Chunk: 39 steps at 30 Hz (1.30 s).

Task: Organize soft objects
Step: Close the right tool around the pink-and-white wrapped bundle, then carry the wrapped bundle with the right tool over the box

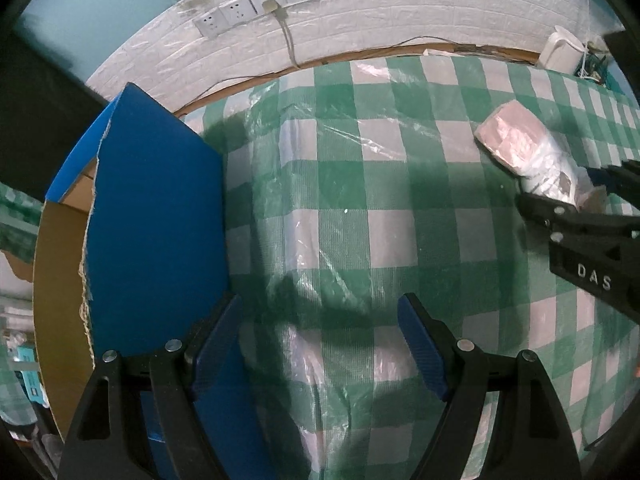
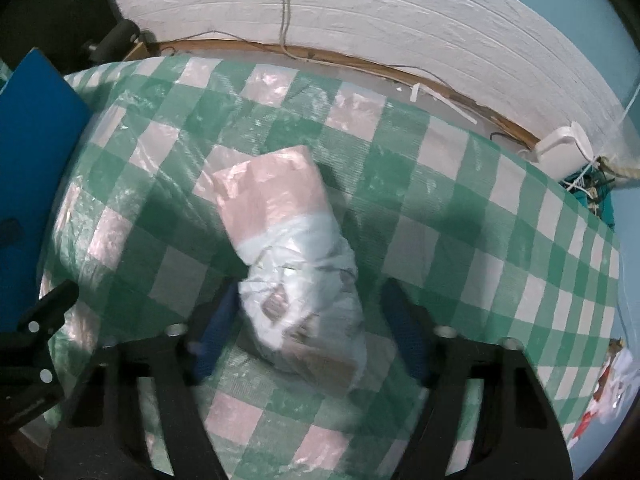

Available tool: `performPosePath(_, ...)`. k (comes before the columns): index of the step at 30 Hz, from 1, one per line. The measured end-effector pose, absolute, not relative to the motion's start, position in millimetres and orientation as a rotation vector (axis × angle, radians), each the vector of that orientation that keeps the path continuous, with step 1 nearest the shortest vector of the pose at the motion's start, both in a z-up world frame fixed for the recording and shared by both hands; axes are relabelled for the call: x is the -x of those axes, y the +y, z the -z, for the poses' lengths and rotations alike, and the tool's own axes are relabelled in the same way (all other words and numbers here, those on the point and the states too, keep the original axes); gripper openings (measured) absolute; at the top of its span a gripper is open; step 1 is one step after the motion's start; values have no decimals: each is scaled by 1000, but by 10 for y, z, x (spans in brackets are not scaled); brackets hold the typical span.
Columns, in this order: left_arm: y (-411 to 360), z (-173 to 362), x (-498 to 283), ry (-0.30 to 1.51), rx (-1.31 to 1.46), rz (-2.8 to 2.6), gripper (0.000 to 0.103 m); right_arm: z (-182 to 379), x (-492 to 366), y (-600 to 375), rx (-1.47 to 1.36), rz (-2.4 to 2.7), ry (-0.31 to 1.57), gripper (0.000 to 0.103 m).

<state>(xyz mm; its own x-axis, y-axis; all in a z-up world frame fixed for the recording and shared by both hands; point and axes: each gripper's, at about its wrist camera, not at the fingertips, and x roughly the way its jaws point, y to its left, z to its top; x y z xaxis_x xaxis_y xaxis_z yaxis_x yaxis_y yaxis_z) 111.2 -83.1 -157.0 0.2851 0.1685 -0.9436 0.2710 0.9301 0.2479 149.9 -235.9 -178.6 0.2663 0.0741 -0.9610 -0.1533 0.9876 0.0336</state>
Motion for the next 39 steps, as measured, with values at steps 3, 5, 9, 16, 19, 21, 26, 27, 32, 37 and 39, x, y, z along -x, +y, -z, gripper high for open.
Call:
performPosePath(3,-830,1566,-1078,1286,-404,78,81,1789,-1502,-2353,76,-155,1300,52)
performPosePath(5,-826,1553,-1054,1281,-401,86,81,1774,-1507,-2348,75,-152,1308,49)
performPosePath(9,-836,1483,-993,1256,-400,95,75,1691,-1497,-2325,46,-140,1318,48)
performPosePath(16,-816,1357,-888,1244,-378,117,45,1506,-1446,-2310,15,-132,1308,48)
performPosePath(19,-795,1301,-840,1244,-366,126,32,1392,-1394,-2300,8,-137,1295,48)
performPosePath(21,-776,1257,-817,1236,-361,123,30,1328,-1353,-2292,4,-142,1287,48)
performPosePath(26,-729,1109,-779,1208,-343,115,25,1128,-1259,-2242,1,-174,1256,48)
performPosePath(27,-720,1079,-769,1202,-339,116,25,1082,-1246,-2218,2,-179,1248,48)
performPosePath(32,-669,917,-671,1170,-332,118,24,881,-1153,-2091,12,-208,1212,48)
performPosePath(37,-559,782,-592,1147,-323,104,24,701,-1056,-1986,25,-238,1180,48)
performPosePath(39,-514,737,-577,1143,-323,99,24,634,-1024,-1945,29,-251,1169,48)
